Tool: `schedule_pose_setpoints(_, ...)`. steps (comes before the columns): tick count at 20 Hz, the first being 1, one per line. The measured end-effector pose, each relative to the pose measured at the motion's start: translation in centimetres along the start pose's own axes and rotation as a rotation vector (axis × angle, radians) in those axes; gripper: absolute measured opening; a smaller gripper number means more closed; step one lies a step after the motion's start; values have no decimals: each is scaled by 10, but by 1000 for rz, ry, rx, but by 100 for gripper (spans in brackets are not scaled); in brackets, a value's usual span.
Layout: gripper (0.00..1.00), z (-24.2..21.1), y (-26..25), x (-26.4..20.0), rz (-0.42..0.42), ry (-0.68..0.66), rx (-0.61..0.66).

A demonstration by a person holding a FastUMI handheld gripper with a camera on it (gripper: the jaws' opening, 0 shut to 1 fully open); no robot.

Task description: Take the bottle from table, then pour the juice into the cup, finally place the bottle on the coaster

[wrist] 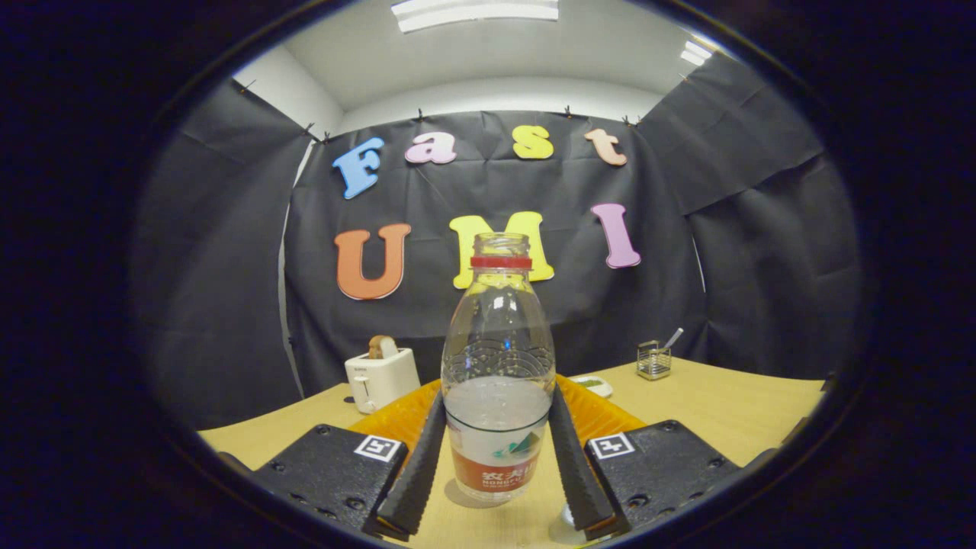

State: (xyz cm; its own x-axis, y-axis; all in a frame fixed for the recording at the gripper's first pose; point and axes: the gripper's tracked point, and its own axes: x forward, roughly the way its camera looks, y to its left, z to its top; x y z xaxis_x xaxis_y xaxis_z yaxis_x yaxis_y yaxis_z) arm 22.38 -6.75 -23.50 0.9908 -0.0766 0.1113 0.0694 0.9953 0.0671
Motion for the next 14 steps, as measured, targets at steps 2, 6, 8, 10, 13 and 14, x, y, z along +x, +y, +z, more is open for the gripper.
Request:
schedule_pose_setpoints(2, 75, -16, 2, 12, -14, 10, -14)
schedule_pose_setpoints(6, 76, -46, 4, 40, -43, 35, -31)
schedule_pose_setpoints(8, 76, -56, 12, 49, -31, 41, -25)
schedule_pose_setpoints(10, 76, -70, 16, 58, -21, 59, -33)
schedule_pose_setpoints(13, 77, -86, 25, 66, 5, 80, -37)
schedule_pose_setpoints(14, 78, -91, 26, 67, 15, 90, -30)
